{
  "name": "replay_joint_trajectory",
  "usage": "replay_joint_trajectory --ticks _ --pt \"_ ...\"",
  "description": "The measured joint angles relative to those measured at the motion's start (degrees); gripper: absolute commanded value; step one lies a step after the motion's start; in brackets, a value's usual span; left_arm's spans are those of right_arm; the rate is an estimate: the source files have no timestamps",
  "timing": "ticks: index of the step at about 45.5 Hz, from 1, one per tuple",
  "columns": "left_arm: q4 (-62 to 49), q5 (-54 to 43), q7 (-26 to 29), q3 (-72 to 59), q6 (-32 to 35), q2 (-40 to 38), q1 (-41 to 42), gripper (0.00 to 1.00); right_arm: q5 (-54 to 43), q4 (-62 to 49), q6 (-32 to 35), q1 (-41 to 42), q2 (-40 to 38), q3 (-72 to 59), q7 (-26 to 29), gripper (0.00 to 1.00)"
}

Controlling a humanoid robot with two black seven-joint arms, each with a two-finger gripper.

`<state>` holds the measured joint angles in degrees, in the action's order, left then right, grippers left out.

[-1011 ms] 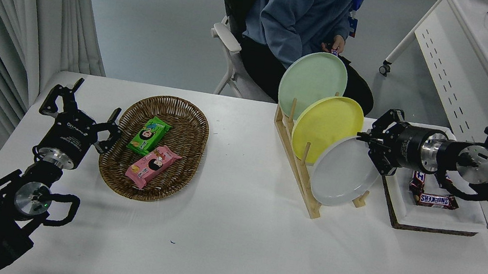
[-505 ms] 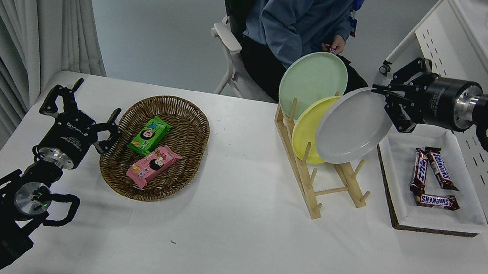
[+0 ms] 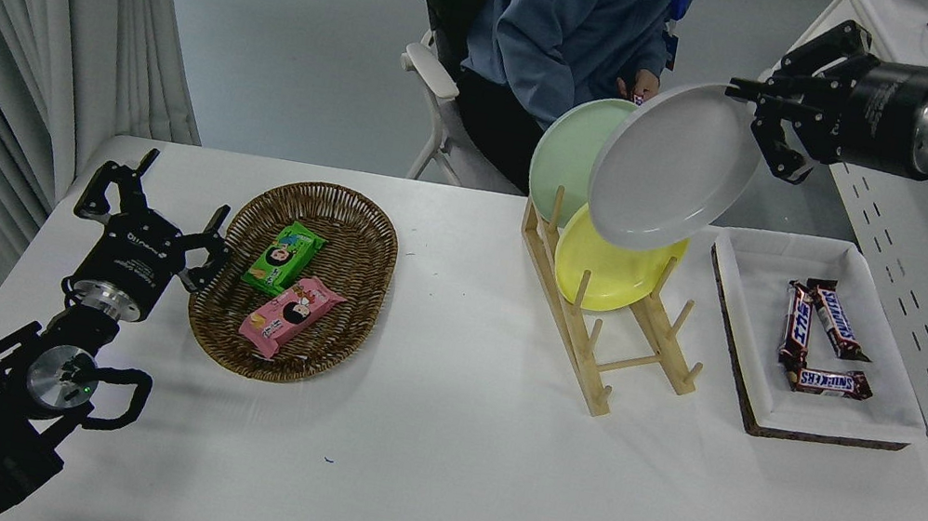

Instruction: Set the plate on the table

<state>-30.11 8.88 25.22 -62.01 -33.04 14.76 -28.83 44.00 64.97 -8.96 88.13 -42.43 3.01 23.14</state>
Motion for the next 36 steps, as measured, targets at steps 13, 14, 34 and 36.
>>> replay_joint_trajectory --ticks 13,14,34,36 --pt "-0.03 0.00 0.00 0.01 0.00 0.00 0.00 1.00 6.90 0.90 -7.64 -2.86 4.34 2.57 0.38 0.00" --pt "-0.03 0.00 0.00 0.01 0.00 0.00 0.00 1.00 7.44 1.02 -8.86 -3.37 4.87 3.08 0.40 0.00" --pt "0.00 0.00 0.00 0.03 0.00 0.00 0.00 1.00 16.46 1.03 -31.28 -9.87 13.92 8.41 0.48 0.00" --pt "0.01 0.00 0.00 0.03 0.00 0.00 0.00 1.00 17.80 0.65 -32.11 -10.67 14.63 8.68 0.36 0.00"
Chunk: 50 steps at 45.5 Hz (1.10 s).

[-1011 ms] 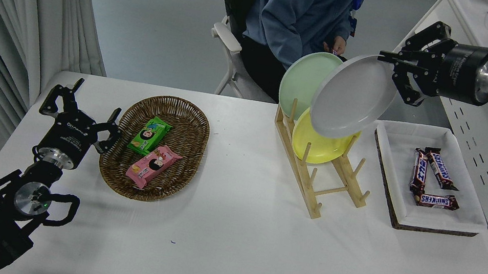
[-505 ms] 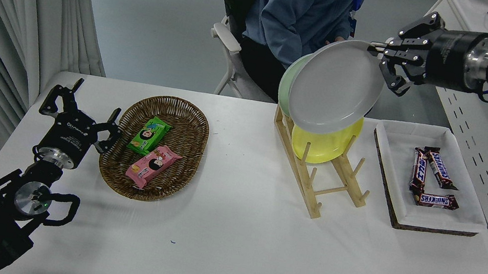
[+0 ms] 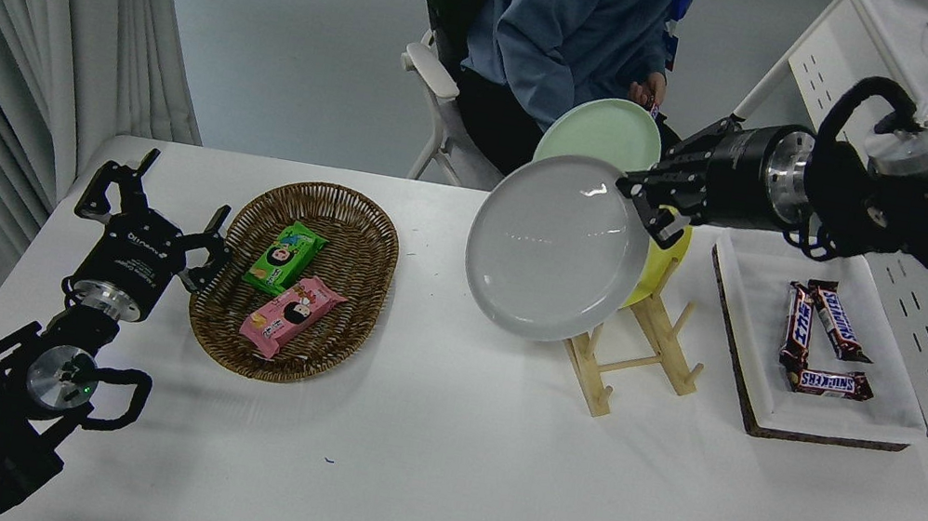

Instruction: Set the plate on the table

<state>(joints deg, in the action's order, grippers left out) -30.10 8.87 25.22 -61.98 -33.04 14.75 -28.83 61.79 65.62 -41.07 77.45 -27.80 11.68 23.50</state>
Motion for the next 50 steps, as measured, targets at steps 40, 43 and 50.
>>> replay_joint_trajectory --ticks 40,43,50 --pt "-0.03 0.00 0.00 -0.01 0.00 0.00 0.00 1.00 8.98 -12.93 -3.88 -19.10 14.71 -0.15 -0.46 0.00" --pt "-0.03 -0.01 0.00 -0.01 0.00 0.00 0.00 1.00 9.06 -13.66 -3.88 -19.80 14.90 -0.15 -0.45 0.00" --pt "-0.03 0.01 0.00 -0.01 0.00 0.00 0.00 1.00 9.20 -15.28 -3.91 -21.46 15.64 -0.16 -0.42 0.00"
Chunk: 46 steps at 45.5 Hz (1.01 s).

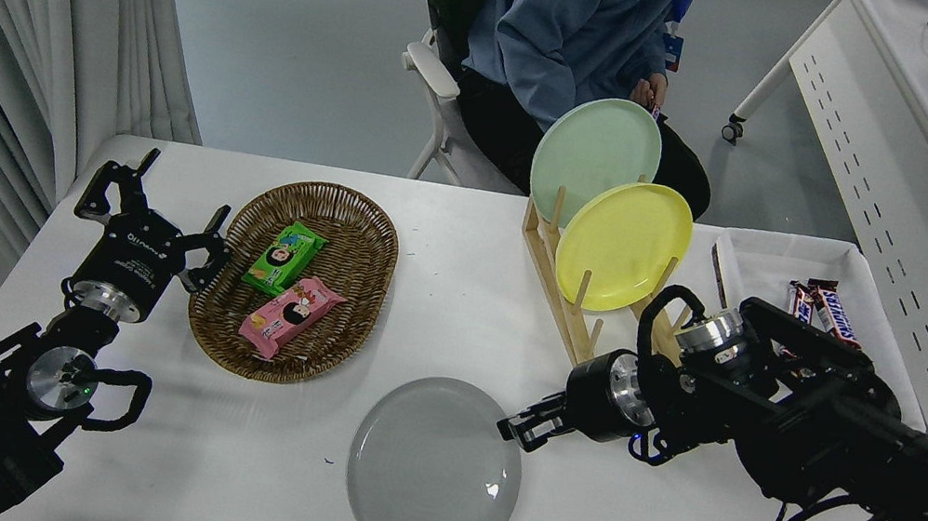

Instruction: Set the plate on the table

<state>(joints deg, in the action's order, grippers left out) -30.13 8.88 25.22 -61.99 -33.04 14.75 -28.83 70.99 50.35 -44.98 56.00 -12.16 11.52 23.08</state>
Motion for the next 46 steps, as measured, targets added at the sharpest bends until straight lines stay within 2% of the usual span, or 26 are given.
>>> replay_joint_trajectory --ticks 46 --pt "0.01 0.00 0.00 0.01 0.00 -0.01 0.00 1.00 0.20 -6.20 -0.02 -2.19 3.54 1.31 0.03 0.00"
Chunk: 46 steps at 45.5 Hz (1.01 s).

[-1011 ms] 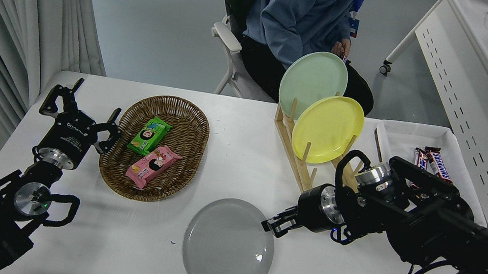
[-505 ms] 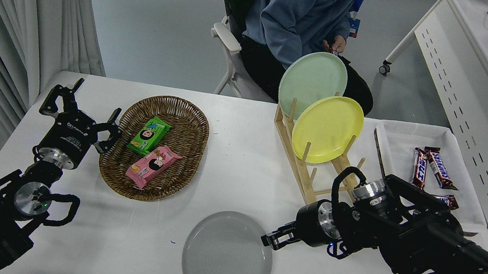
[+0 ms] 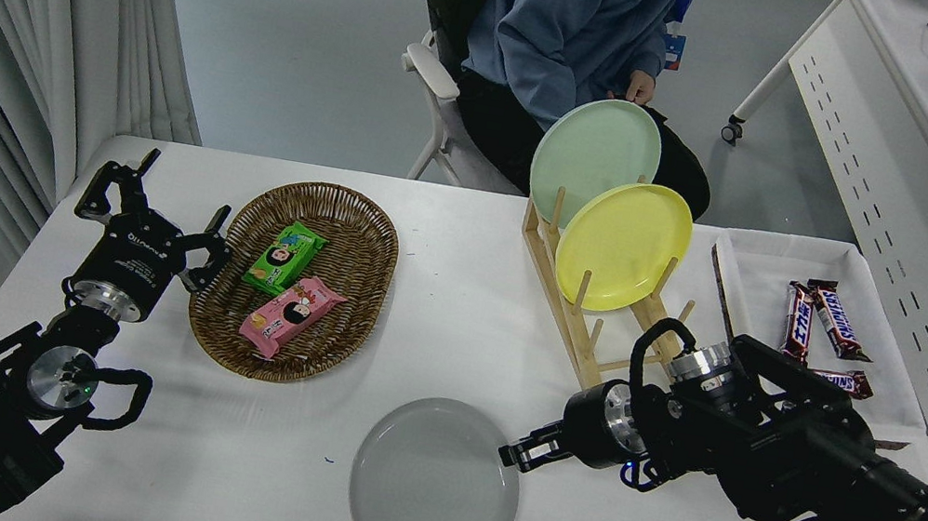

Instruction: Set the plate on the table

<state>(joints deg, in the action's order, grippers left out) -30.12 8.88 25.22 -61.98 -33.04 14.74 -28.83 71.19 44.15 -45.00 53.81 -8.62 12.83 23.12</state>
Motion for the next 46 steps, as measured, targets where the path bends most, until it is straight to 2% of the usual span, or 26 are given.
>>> replay_joint_trajectory --ticks 25,26,28,29,30,31,32,46 --pt "-0.02 0.00 0.00 0.00 0.00 -0.01 0.00 1.00 -0.25 -1.06 0.00 -0.26 0.77 -0.08 0.00 0.00" --pt "-0.02 0.00 0.00 0.00 0.00 -0.01 0.00 1.00 -0.26 -1.08 0.00 -0.27 0.80 -0.08 0.00 0.06" --pt "-0.02 0.00 0.00 0.00 0.00 -0.01 0.00 1.00 -0.29 -1.11 0.00 -0.28 0.83 -0.08 -0.01 0.39" --pt "-0.02 0.00 0.00 0.00 0.00 -0.01 0.00 1.00 -0.31 -1.13 0.00 -0.30 0.85 -0.08 -0.03 0.62" --pt "-0.02 0.00 0.00 0.00 0.00 -0.01 0.00 1.00 -0.34 -1.15 0.00 -0.32 0.87 -0.08 -0.04 0.78" --pt "-0.02 0.00 0.00 0.00 0.00 -0.01 0.00 1.00 -0.35 -1.15 0.00 -0.34 0.88 -0.08 -0.05 0.90" --pt "-0.02 0.00 0.00 -0.01 0.00 -0.01 0.00 1.00 -0.36 -1.15 0.00 -0.36 0.89 -0.09 -0.05 0.98" --pt "-0.02 0.00 0.00 -0.02 0.00 0.00 0.00 1.00 -0.51 -0.36 1.48 0.00 0.84 0.00 -0.05 0.99"
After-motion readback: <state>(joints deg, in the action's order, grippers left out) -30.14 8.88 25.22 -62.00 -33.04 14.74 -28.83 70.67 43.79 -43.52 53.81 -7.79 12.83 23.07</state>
